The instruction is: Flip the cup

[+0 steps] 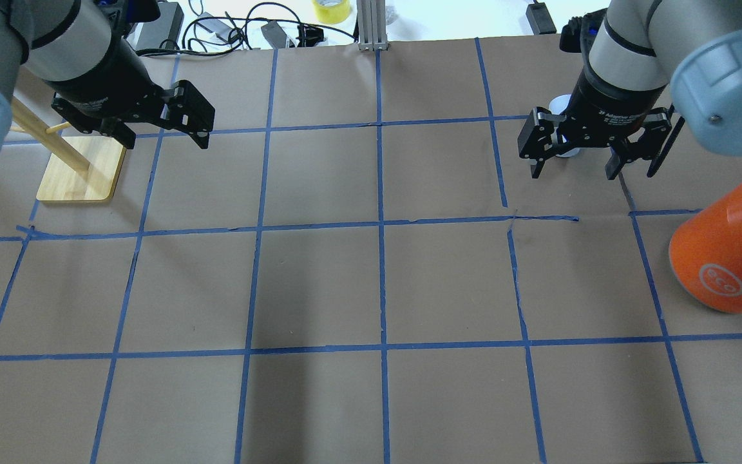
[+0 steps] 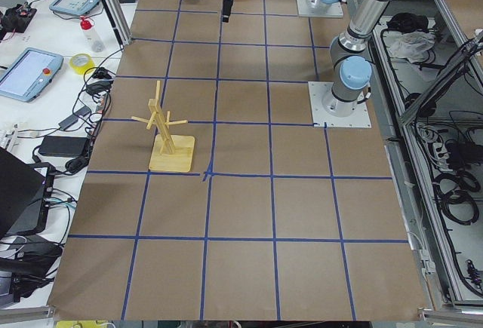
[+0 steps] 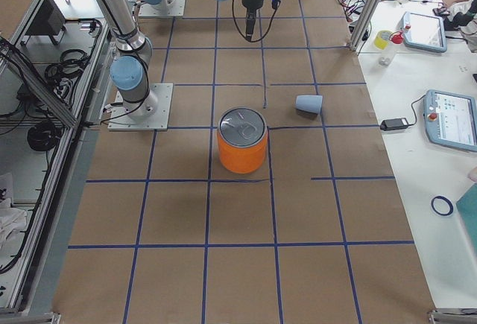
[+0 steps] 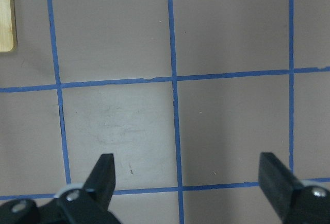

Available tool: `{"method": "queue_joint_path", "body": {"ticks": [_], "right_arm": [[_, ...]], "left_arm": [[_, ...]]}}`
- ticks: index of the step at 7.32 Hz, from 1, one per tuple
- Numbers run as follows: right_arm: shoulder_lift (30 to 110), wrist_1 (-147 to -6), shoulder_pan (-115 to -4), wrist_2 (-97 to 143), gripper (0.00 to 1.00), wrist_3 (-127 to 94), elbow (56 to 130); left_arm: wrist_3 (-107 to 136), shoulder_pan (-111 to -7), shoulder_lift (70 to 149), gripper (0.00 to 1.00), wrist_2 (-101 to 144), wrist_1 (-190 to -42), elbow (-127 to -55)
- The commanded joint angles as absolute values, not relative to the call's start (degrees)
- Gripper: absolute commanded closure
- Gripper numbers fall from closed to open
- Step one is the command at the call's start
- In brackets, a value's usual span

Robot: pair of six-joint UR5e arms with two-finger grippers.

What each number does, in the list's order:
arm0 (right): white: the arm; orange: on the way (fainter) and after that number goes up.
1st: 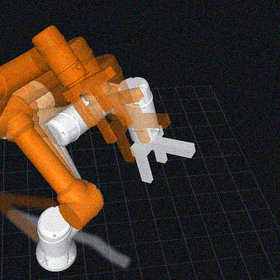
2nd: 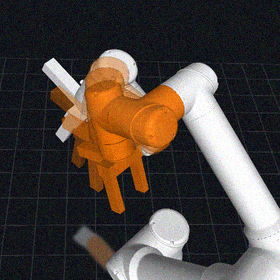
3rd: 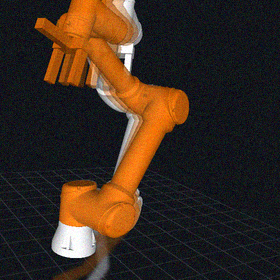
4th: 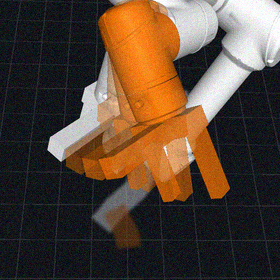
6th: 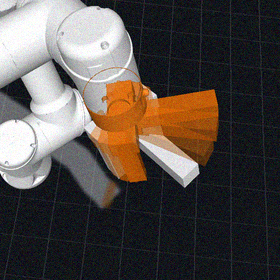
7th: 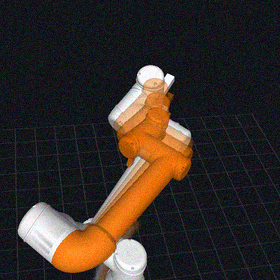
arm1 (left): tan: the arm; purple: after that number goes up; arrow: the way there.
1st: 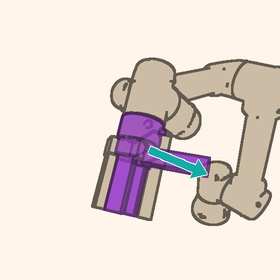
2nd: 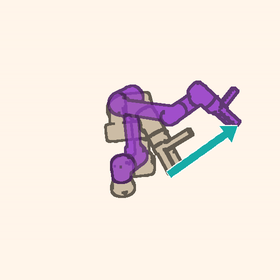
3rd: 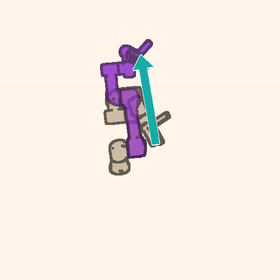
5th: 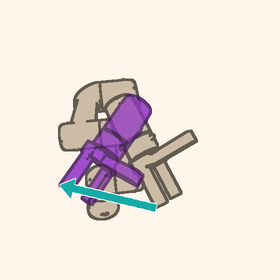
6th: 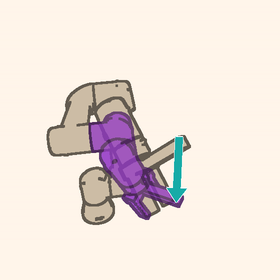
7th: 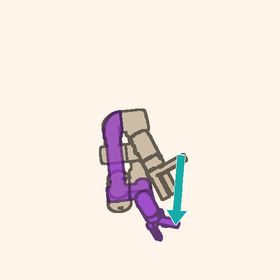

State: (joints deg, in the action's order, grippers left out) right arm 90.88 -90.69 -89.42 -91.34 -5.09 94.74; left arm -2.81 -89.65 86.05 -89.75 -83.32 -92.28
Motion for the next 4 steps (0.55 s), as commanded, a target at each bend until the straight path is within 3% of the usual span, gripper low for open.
{"method": "queue_joint_path", "body": {"ticks": [1, 4], "right_arm": [[90.26, -91.14, -89.03, -91.06, 0.0, -4.75, 94.75], [88.86, -99.49, -88.95, -91.58, 0.0, -4.75, 94.75]], "left_arm": [[-2.81, -89.65, 86.04, 0.0, -89.74, -83.32, -92.29], [-2.9, -89.65, 86.04, 0.0, -89.74, -83.32, -92.2]]}}
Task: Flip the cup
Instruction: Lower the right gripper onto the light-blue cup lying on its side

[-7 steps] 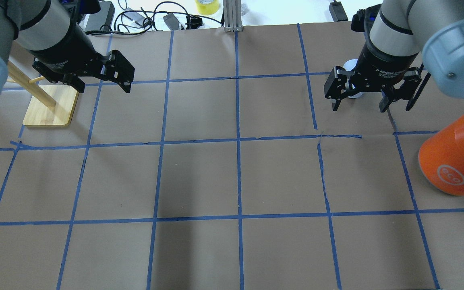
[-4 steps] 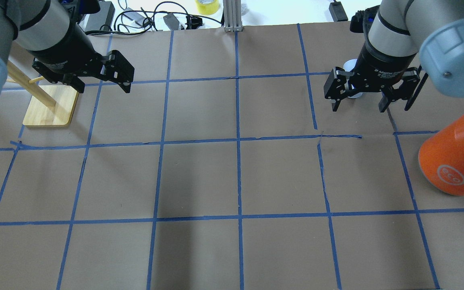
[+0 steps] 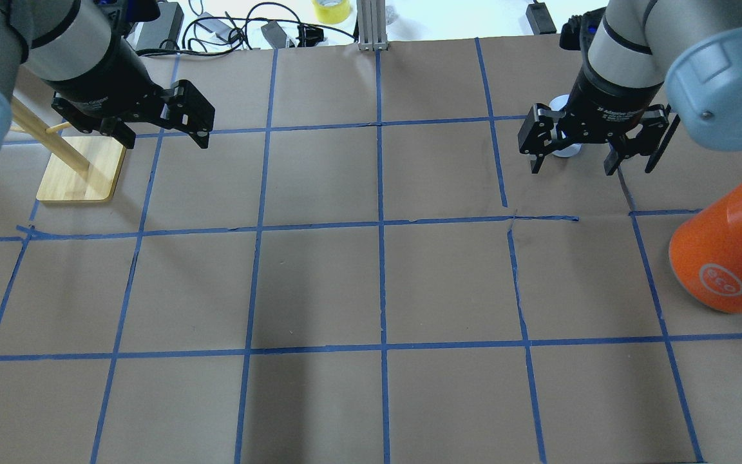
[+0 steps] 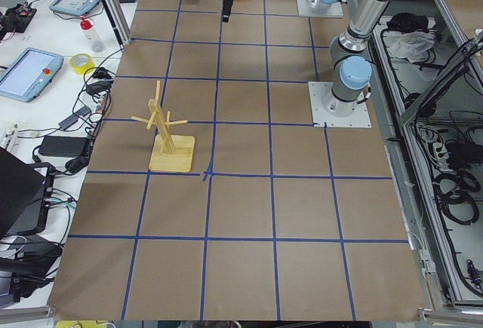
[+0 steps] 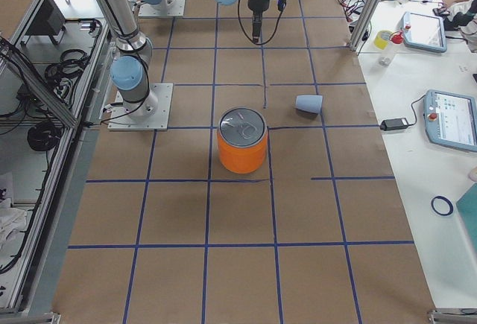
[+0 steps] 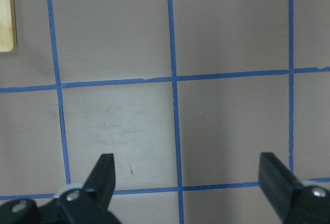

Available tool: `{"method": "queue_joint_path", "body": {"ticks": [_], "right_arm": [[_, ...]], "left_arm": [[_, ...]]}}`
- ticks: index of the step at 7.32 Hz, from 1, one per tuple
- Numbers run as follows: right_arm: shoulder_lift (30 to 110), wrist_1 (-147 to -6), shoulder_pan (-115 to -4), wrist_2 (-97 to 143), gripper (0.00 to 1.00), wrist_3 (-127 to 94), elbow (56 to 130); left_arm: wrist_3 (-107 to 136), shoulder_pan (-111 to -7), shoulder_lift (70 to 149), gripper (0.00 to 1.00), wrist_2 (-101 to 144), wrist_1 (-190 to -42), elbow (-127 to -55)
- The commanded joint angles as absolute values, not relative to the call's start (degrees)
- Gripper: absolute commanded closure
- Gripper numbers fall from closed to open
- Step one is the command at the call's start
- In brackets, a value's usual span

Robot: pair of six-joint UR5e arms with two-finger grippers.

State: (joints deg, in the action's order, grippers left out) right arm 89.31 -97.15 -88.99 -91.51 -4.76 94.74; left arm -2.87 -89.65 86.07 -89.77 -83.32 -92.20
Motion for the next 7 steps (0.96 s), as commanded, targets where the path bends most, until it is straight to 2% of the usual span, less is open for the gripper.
{"method": "queue_joint_path", "body": {"ticks": [1, 5, 7], "right_arm": [[87.55, -99.58, -88.86, -91.58, 0.0, -5.62, 94.75], [79.39, -100.81, -83.69, -90.7, 0.0, -1.09, 93.79], [71.76, -115.58, -82.09, -91.92, 0.0, 5.25, 93.6]], "left_arm": [[-2.9, -89.65, 86.04, 0.0, -89.74, -83.32, -92.2], [-2.9, -89.65, 86.04, 0.0, -89.74, -83.32, -92.2], [-2.9, -89.65, 86.04, 0.0, -89.82, -83.32, -92.29]]}}
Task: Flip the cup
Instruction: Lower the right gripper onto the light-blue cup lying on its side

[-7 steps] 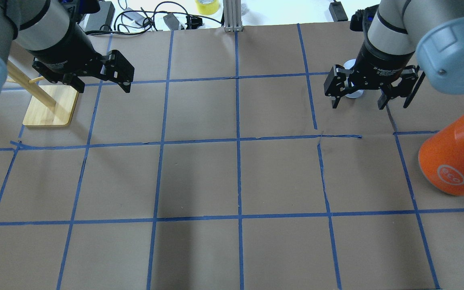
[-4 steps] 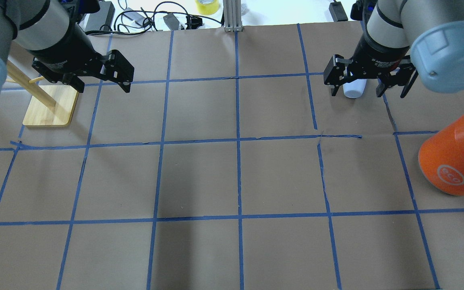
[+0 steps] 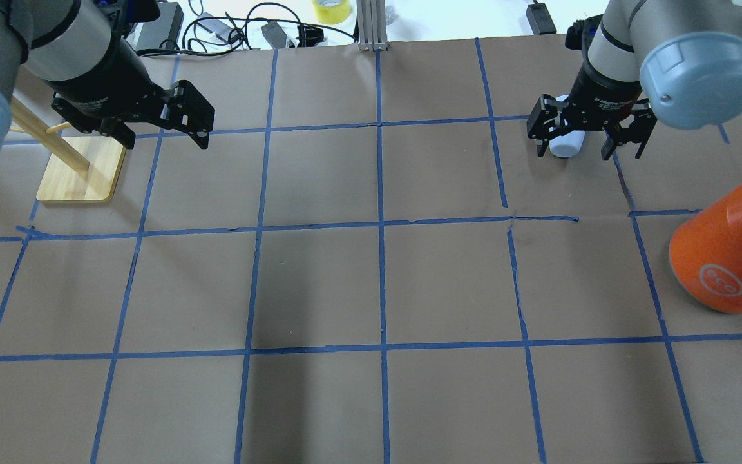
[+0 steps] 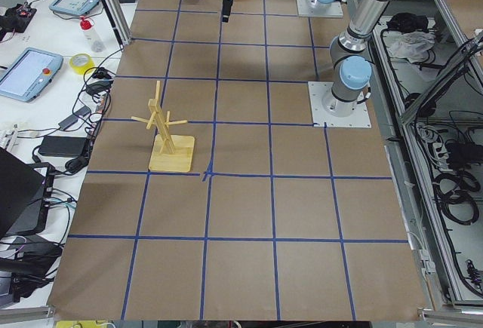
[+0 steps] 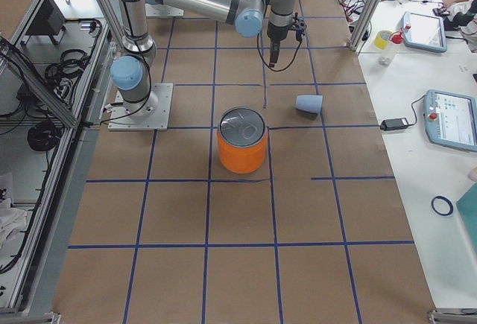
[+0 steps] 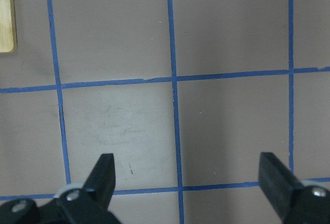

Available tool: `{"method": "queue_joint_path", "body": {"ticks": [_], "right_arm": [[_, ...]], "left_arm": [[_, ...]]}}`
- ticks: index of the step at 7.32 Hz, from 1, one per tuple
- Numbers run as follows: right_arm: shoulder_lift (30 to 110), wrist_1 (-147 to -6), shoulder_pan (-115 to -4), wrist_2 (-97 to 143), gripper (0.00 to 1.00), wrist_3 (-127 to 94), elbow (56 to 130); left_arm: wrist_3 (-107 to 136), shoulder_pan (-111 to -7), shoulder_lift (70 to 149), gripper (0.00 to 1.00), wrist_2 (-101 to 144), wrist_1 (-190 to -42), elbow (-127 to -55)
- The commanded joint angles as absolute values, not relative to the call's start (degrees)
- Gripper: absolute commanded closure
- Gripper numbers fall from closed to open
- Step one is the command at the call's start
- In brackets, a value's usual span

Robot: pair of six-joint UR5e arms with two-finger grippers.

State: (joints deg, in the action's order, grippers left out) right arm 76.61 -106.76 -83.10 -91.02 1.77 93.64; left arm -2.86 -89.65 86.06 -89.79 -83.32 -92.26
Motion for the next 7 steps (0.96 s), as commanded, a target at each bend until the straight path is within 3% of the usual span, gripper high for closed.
{"method": "queue_joint_path", "body": {"ticks": [1, 4, 7], "right_arm": [[68.67, -117.84, -81.92, -92.02, 0.0, 5.1, 93.6], [60.4, -129.44, -80.25, -92.02, 0.0, 4.04, 92.9], [55.66, -129.55, -79.98, -96.29, 0.0, 3.96, 88.52]], "left_arm": [[-2.81, -89.65, 86.04, 0.0, -89.74, -83.32, -92.29], [-2.81, -89.65, 86.04, 0.0, -89.74, -83.32, -92.2], [-2.9, -89.65, 86.04, 0.0, -89.74, -83.32, -92.28]]}}
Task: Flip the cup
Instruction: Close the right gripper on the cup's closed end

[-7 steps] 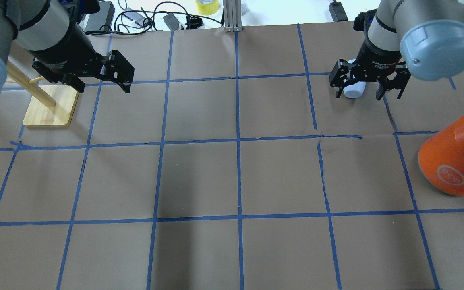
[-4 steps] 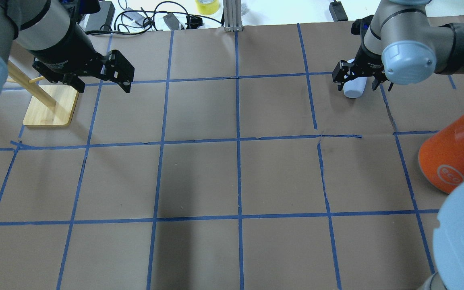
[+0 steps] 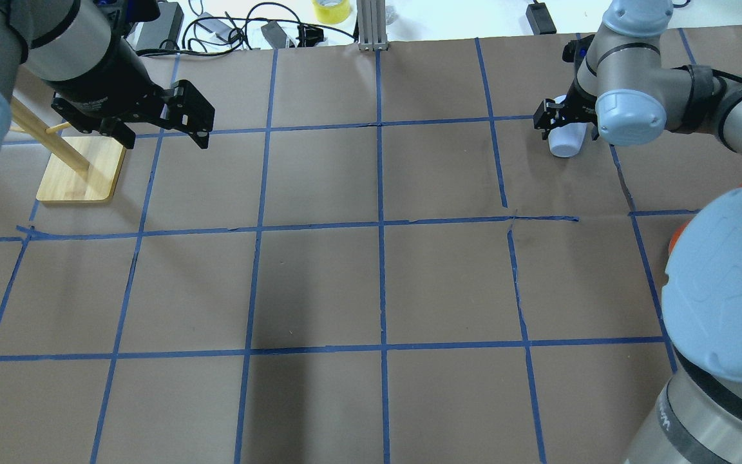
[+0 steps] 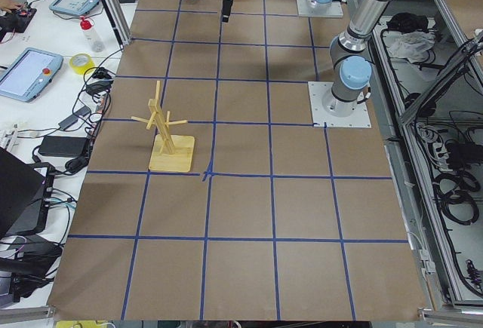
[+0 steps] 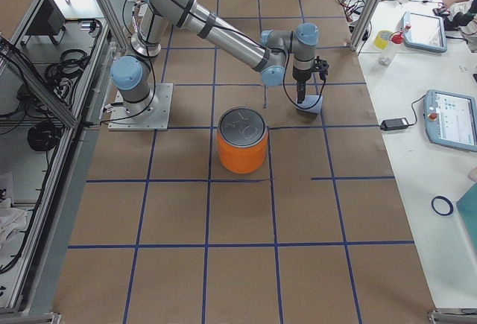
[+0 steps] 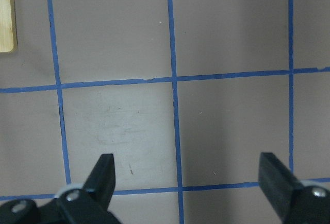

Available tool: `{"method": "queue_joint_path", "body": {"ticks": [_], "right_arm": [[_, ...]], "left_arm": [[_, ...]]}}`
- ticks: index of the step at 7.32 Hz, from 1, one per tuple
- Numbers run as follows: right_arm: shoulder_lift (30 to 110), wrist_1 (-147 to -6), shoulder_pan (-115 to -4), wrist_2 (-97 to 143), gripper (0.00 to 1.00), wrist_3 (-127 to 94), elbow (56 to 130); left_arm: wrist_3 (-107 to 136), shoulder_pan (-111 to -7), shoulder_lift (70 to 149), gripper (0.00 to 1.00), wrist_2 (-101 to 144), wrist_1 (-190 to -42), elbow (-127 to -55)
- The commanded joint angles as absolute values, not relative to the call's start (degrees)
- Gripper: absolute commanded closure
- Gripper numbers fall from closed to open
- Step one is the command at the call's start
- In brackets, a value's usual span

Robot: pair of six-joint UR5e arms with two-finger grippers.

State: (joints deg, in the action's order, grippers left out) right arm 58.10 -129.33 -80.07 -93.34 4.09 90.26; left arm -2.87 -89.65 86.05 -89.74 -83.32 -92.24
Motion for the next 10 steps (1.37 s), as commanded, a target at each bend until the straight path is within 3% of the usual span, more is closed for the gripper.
{"method": "queue_joint_path", "body": {"ticks": [1, 7, 8, 9, 10], "right_arm": [[54.94, -130.33, -79.98, -96.5, 0.0, 3.96, 88.16], [50.98, -130.52, -79.98, -95.71, 0.01, 4.22, 84.64], [50.45, -130.52, -79.98, -95.71, 0.17, 4.13, 84.55], [50.54, -130.26, -79.98, -95.71, 0.56, 5.18, 83.59], [50.97, -127.99, -80.07, -95.71, 0.83, 7.45, 81.76]], "left_arm": [[-2.9, -89.65, 86.04, 0.0, -89.74, -83.32, -92.2], [-2.9, -89.65, 85.96, 0.0, -89.74, -83.32, -92.29], [-2.9, -89.65, 85.96, 0.0, -89.74, -83.32, -92.37], [-2.81, -89.65, 85.96, 0.0, -89.74, -83.32, -92.37], [-2.9, -89.65, 85.96, 0.0, -89.82, -83.32, -92.37]]}}
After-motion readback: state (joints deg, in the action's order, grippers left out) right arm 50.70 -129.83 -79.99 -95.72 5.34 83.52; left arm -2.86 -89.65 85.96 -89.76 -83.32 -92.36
